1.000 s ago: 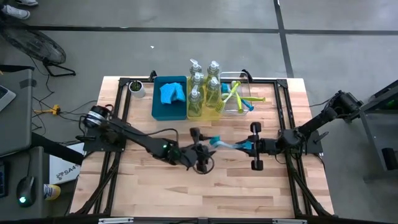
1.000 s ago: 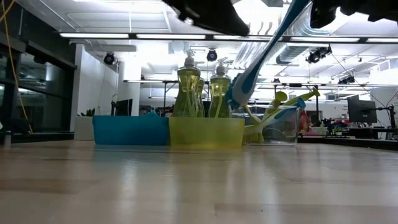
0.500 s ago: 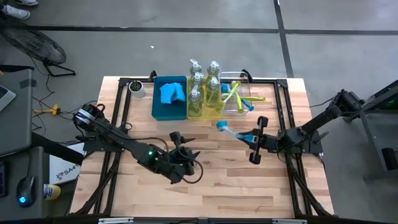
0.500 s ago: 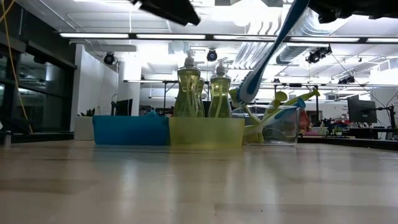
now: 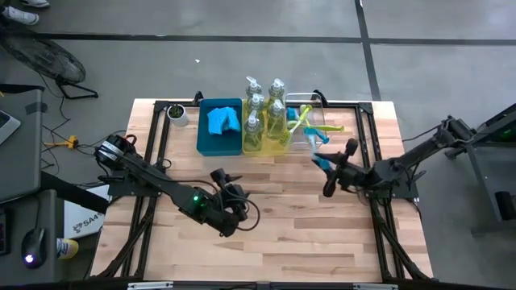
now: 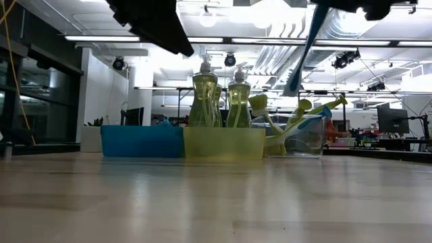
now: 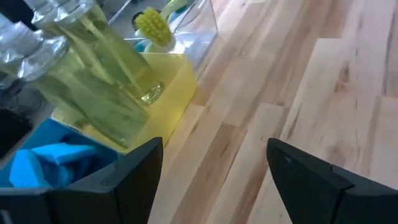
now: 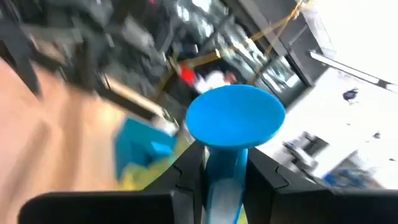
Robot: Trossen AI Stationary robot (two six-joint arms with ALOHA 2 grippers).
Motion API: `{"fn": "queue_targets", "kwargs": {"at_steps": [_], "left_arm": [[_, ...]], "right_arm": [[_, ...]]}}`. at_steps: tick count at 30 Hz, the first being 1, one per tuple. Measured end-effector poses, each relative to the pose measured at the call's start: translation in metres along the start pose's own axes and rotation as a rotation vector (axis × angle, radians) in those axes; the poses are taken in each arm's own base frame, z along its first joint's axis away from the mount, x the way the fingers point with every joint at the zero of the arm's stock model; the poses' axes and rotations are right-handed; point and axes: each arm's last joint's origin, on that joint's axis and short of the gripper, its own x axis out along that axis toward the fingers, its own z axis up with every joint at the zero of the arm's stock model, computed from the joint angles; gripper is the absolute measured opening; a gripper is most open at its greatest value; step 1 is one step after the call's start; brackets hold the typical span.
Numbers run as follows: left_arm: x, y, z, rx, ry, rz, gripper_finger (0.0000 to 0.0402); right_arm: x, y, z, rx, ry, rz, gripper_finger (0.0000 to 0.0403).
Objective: Pick & Place Kitchen Sink Supplies
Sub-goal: Put the blue toilet brush into the transparent bin
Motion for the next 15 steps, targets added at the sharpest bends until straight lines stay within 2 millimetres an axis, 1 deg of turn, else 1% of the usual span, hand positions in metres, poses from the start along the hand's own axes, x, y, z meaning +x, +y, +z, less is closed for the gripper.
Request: {"fn": "queue_targets", "kwargs": {"at_steps": [4,6,9,13,15], "left_arm": [[0.003,0.001,-0.010,-0.009,0.013,0.017,0.0279],[0.005,0.001,-0.015,-0.022,0.006,0.036,0.0279],[0.009,0.001,-0.024,-0.020,-0.012,0.068,0.0279],[0.015,0.002,-0.029,-0.037,-0.022,0.075,0.0279],[0.018,0.001,-0.031,-0.050,0.003,0.035,0.0279]], "right_arm": [[0.014,-0.009,0.001,-0.138,0.139,-0.044,0.0065],[0.021,-0.014,-0.004,-0.169,0.183,-0.068,0.0065],[0.032,-0.024,-0.017,-0.194,0.240,-0.095,0.0065],[0.046,-0.039,-0.031,-0.150,0.205,-0.044,0.0065],[0.051,-0.047,-0.038,-0.149,0.200,-0.035,0.0065]]}}
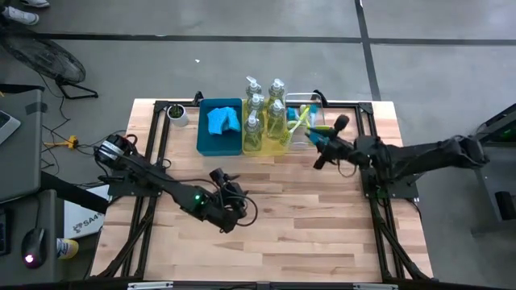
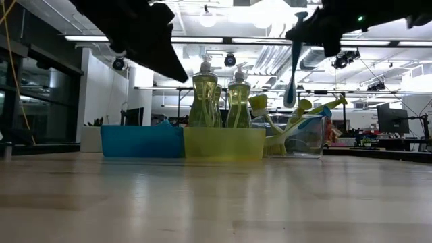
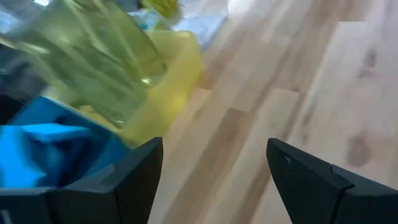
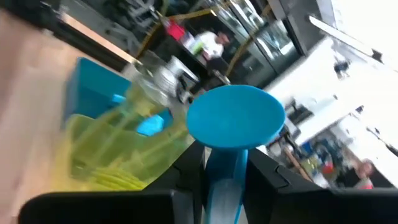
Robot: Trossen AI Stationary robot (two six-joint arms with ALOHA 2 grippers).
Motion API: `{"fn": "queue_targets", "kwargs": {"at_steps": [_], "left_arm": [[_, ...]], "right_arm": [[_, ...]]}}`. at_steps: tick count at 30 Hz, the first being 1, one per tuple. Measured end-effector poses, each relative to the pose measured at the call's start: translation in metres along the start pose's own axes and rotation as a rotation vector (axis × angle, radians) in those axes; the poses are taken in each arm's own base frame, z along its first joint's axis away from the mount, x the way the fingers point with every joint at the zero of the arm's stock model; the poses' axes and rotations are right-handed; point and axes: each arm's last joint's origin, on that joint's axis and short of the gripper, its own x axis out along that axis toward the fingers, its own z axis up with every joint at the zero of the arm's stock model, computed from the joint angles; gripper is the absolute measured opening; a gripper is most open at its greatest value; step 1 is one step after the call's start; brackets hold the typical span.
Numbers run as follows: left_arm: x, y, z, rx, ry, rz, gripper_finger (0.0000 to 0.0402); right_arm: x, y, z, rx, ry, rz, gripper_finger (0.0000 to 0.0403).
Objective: Pick & Place Kitchen Sink Supplies
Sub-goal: Put the blue toilet brush into the transparent bin
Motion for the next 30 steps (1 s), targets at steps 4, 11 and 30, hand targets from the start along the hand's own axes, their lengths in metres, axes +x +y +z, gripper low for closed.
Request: {"fn": "queue_targets", "kwargs": {"at_steps": [4,11,30], "left_arm": [[0.012,0.002,-0.001,0.000,0.021,-0.057,0.0279],[0.033,0.027,-0.008,-0.043,-0.032,-0.165,0.0279],[0.009,0.116,-0.100,-0.347,-0.556,-0.382,0.0279]], "right_arm": [[0.010,-0.014,-0.015,0.043,0.025,-0.017,0.0065],[0.025,-0.031,-0.040,0.098,0.047,0.027,0.0065],[0.065,-0.036,-0.096,0.079,0.162,0.092,0.0065]]}}
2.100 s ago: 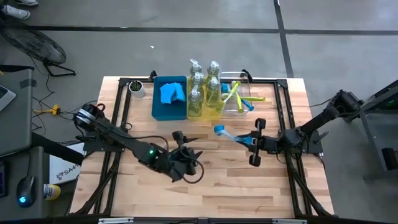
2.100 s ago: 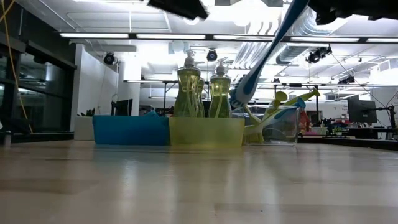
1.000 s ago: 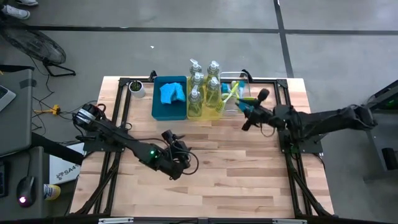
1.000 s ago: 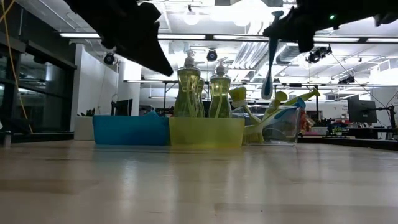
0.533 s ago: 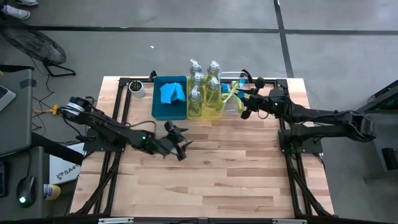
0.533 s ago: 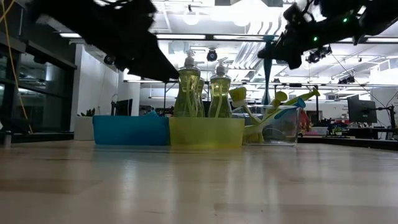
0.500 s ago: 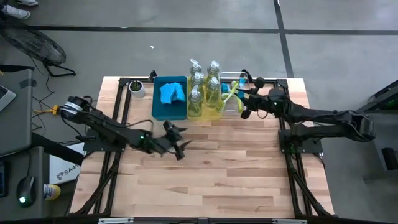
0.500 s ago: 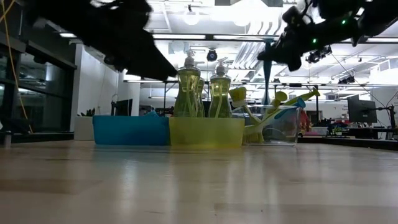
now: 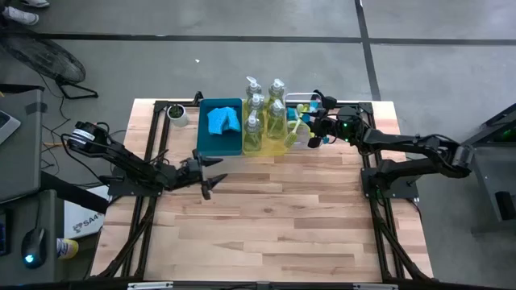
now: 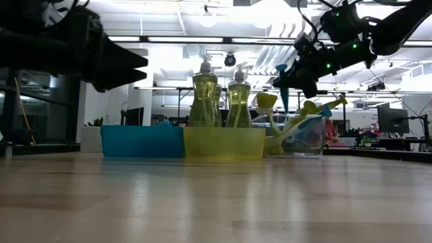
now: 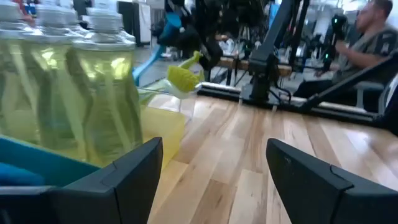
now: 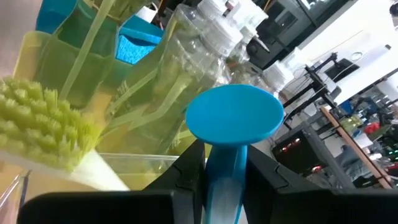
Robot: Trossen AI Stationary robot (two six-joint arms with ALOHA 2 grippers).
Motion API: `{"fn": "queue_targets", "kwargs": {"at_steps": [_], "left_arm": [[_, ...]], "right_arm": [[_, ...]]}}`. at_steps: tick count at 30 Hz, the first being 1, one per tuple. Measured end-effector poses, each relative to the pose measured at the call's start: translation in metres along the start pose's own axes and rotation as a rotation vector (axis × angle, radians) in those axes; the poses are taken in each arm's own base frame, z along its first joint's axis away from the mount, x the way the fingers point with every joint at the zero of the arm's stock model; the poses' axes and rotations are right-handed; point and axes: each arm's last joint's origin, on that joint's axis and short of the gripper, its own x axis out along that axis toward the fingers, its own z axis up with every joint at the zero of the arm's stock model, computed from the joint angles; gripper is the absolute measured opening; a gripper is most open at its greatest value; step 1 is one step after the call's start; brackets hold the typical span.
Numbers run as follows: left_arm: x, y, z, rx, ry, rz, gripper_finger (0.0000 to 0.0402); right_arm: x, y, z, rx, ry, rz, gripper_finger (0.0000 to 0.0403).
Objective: Pick & Place Kitchen Sink Supplies
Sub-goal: Put the blue toilet brush into the transparent bin
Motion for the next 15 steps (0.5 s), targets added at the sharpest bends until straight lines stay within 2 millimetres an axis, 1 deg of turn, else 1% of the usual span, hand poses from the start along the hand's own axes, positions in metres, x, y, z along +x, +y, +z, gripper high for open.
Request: {"fn": "queue_targets", "kwargs": {"at_steps": [6,15], "left_arm": [[-0.018,0.014,-0.006,-0.042,-0.058,-0.001,0.0279],[-0.018,0.014,-0.003,-0.002,-0.083,0.001,0.0279]], "right_arm": [[0.003,0.003,-0.003,0.007,0.004,0.021,0.0065],[0.003,0.003,-0.002,0.030,-0.003,0.032,0.0065]]}}
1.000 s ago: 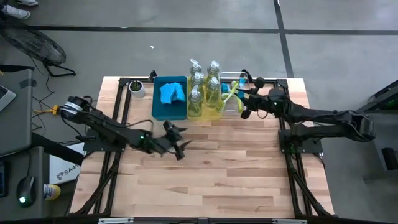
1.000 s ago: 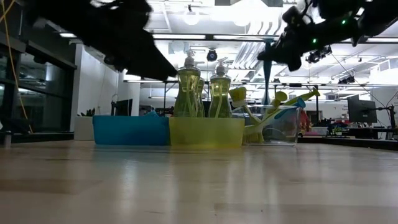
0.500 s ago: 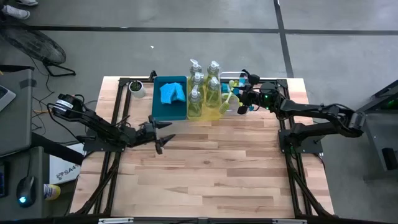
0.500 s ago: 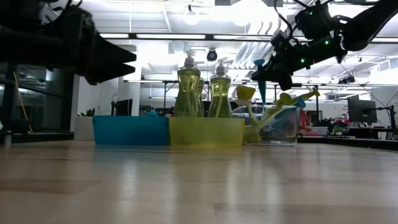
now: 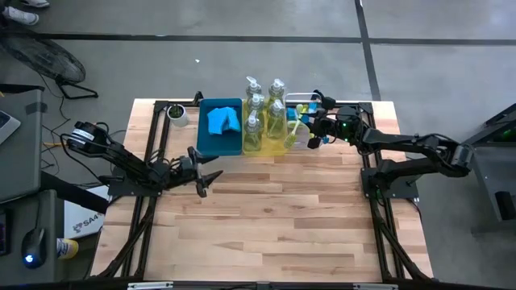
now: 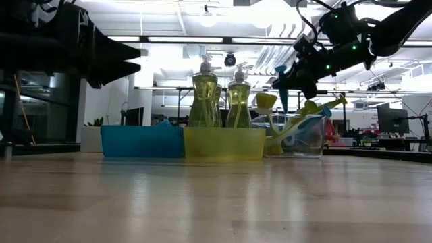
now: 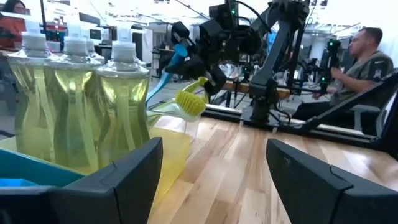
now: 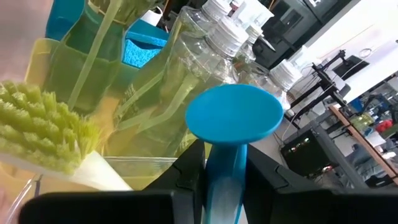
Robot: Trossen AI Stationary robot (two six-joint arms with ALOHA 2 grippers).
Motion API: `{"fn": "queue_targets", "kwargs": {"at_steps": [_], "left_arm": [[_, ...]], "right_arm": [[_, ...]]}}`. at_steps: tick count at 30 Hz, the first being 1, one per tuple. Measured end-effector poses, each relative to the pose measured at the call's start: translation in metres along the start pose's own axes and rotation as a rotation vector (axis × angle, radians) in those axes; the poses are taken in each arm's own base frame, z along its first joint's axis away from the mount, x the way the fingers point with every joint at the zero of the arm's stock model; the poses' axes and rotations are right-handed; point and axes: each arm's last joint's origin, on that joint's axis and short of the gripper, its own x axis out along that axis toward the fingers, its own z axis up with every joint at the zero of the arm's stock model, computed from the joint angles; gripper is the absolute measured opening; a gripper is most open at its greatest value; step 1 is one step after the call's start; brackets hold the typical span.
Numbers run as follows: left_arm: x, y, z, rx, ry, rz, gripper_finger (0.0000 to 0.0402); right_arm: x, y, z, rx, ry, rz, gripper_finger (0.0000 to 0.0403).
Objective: Pick & Place Kitchen Sink Supplies
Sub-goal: Put the blue toilet brush into the transparent bin
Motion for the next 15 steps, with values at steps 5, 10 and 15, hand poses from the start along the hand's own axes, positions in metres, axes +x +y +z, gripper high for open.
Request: {"fn": "queue_targets", "kwargs": {"at_steps": [5,10,15], "left_arm": [[-0.0002,-0.0009,0.0006,0.066,-0.006,-0.034,0.0279],[-0.0003,0.0013,0.0013,0.103,-0.012,0.039,0.0280],[-0.0010,0.0046,0.0002,0.102,-0.004,0.132,0.0280]], "right_arm": [[-0.0001,0.0015,-0.0018,0.021,0.020,0.014,0.0068],[-0.0001,0.0024,-0.0029,0.101,0.031,0.024,0.0134],[-0.0012,0.0024,-0.0004,0.190,-0.005,0.056,0.0187]]}}
